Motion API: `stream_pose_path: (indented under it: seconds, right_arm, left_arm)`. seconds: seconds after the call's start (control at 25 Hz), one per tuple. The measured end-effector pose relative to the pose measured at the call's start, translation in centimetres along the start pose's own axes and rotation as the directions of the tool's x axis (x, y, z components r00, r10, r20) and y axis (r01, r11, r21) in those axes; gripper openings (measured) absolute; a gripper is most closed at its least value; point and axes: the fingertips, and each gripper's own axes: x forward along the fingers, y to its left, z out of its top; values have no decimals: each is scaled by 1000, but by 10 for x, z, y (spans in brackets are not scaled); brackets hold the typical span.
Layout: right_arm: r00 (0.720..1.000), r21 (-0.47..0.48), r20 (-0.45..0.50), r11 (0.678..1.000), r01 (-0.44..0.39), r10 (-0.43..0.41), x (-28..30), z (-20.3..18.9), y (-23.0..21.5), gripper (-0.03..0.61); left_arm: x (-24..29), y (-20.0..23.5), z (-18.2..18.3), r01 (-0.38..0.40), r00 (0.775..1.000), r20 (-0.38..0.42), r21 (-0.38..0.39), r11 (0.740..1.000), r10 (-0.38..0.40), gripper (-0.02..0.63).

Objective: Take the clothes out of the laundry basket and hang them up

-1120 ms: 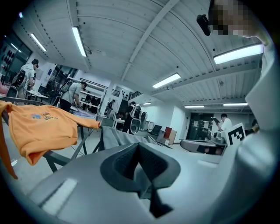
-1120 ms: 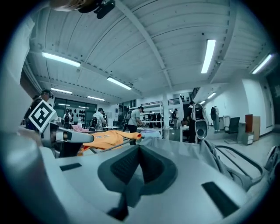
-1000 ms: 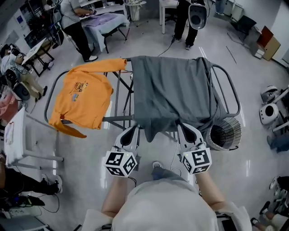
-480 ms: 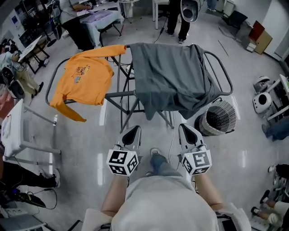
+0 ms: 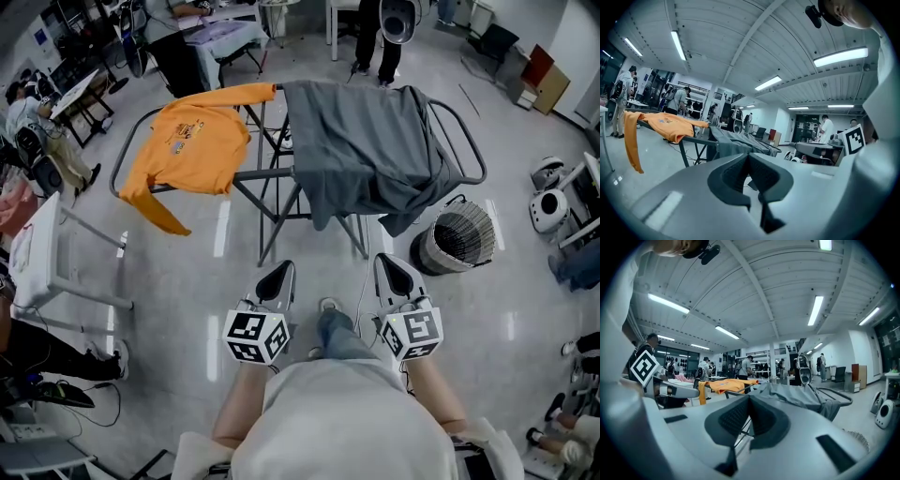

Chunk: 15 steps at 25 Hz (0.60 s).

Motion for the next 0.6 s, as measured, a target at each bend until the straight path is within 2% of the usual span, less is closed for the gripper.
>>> stream_pose_path:
  seconds: [0.6]
  right_arm:
    - [1000,-2,2,1000,-22,22,-9,2,12,0]
  left_arm:
    - [-16,-3,-4,-2,1000,1,8,1000,2,11]
